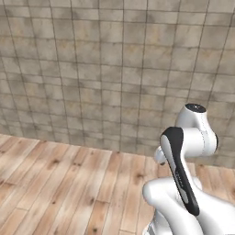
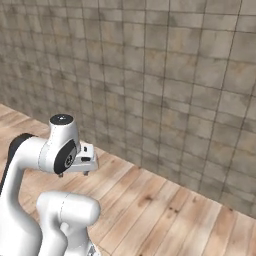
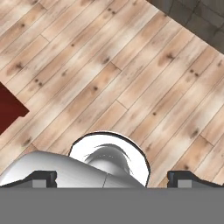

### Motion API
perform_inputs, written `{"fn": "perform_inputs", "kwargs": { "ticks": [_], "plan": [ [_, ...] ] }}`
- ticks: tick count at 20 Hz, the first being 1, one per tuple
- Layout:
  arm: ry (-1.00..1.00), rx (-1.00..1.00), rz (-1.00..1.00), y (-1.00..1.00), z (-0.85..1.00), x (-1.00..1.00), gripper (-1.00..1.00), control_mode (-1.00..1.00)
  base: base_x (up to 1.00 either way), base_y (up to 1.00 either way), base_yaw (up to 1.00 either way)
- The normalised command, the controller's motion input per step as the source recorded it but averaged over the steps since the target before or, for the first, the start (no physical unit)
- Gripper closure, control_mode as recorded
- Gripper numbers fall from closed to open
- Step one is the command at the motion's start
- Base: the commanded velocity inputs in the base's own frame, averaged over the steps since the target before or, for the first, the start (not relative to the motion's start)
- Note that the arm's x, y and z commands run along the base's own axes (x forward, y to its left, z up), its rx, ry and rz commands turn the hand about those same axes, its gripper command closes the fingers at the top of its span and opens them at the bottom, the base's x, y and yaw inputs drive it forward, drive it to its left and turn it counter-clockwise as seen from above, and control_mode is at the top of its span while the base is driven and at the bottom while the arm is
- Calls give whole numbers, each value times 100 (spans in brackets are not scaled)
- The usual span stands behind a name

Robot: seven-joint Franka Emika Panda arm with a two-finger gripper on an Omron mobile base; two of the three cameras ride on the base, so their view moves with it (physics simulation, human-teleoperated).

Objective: Four empty soda cans are scattered around the kitchen. Gather all the cans and cluster them next to the stove for recycling.

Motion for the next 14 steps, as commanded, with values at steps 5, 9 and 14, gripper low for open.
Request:
{"fn": "perform_inputs", "kwargs": {
  "ticks": [5, 9, 14],
  "plan": [
    [0, 0, 0, 0, 0, 0, -100, 100, 15, 0, 41],
    [0, 0, 0, 0, 0, 0, -100, 100, 13, -1, 41],
    [0, 0, 0, 0, 0, 0, -100, 100, 11, 0, 42]
  ]
}}
